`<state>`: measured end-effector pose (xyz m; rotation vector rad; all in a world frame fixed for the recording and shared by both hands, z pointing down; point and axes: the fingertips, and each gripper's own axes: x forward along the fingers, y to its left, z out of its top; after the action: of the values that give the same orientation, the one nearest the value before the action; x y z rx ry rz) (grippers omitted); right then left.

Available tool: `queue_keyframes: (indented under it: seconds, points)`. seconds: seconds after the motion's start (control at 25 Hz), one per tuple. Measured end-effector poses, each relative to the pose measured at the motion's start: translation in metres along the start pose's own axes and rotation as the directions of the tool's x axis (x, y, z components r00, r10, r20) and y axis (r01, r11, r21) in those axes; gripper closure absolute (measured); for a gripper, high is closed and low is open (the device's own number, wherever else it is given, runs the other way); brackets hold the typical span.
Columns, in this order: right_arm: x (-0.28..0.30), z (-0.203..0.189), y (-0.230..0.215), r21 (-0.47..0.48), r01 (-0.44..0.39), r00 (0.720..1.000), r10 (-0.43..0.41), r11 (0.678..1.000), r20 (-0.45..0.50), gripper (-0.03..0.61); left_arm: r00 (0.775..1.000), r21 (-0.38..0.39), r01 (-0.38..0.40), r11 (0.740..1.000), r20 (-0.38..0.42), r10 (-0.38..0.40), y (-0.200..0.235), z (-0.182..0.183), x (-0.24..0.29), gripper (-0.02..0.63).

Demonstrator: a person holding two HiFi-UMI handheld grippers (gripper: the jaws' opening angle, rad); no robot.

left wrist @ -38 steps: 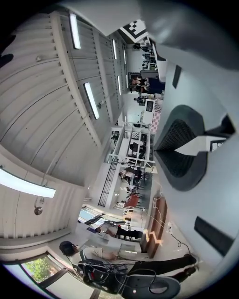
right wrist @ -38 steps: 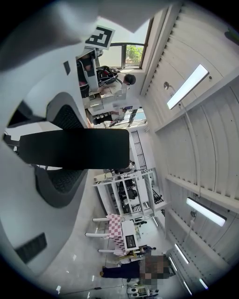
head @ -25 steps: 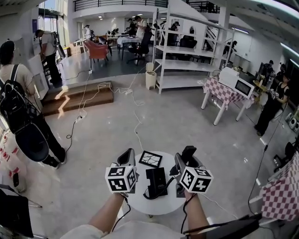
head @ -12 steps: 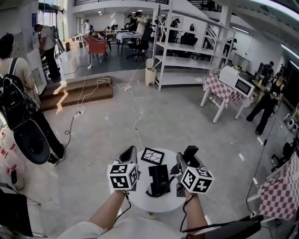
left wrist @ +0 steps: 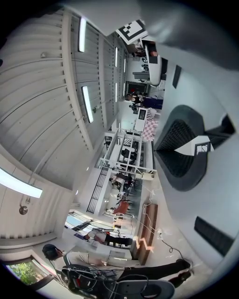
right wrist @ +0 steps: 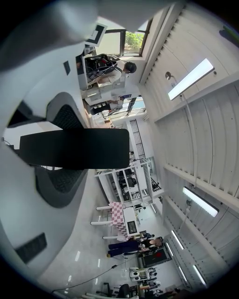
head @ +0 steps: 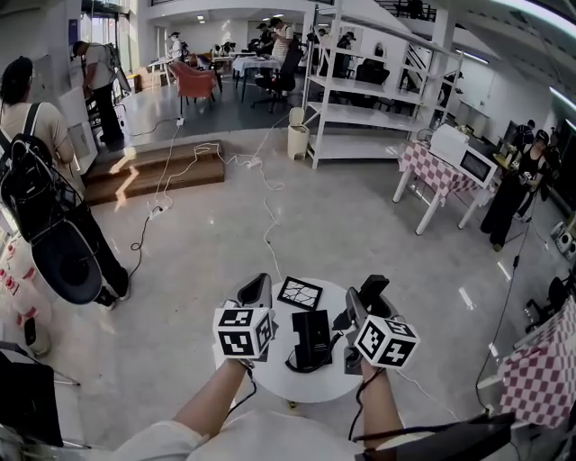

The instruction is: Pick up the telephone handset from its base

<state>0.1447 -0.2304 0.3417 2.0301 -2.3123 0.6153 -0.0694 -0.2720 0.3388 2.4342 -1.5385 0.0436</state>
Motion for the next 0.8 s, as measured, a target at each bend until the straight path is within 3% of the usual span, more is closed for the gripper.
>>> queue_keyframes:
  seconds: [0.8]
  points:
    - [-0.010,-0.007,0.003,-0.018,0.005,1.000,-0.005,1.000,-0.023,0.341,0.999,-0.005,0.020,1.000,-0.028,-0.020,-0.003,-0.012,-0.003,0.597]
